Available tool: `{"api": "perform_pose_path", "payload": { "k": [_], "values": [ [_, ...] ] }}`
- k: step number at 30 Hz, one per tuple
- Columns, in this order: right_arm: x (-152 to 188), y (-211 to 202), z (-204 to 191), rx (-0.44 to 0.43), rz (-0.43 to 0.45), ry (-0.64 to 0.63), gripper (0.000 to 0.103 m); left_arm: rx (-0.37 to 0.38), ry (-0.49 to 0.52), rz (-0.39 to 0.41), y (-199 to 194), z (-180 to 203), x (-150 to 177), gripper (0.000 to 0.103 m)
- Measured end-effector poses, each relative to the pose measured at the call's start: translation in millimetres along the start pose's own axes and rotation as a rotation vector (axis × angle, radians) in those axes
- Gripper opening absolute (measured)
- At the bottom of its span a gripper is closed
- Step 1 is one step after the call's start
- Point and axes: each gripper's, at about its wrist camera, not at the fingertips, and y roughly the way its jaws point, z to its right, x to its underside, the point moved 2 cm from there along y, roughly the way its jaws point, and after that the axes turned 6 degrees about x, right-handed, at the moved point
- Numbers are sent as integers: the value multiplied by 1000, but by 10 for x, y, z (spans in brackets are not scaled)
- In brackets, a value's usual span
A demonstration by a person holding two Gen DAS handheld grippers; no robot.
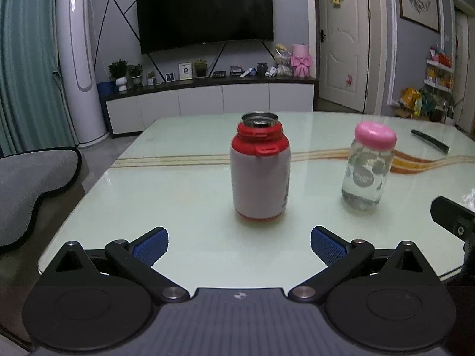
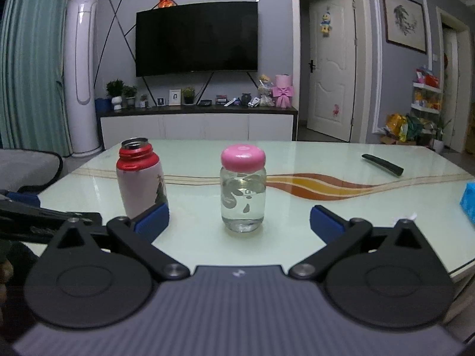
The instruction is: Unscrew bottle cap and pour
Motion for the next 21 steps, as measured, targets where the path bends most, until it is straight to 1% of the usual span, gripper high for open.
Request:
{"api": "perform_pose_path", "payload": {
  "k": [3, 6, 8, 14, 21],
  "values": [
    [5, 1, -6, 0, -3, -10, 103, 16, -25, 5, -15, -41, -25, 103],
    [10, 3, -13, 0, -5, -20, 103, -8, 20, -3, 8, 80, 50, 103],
    [14, 3, -17, 0, -7, -26, 103, -9, 30, -11, 15, 82, 35, 103],
    [24, 6, -26, -1, -12, -44, 103, -22, 47, -35, 150, 174, -20, 103],
    [19, 14, -14, 0, -14, -45, 103, -29, 54, -30, 154, 209, -46, 103]
  ]
}}
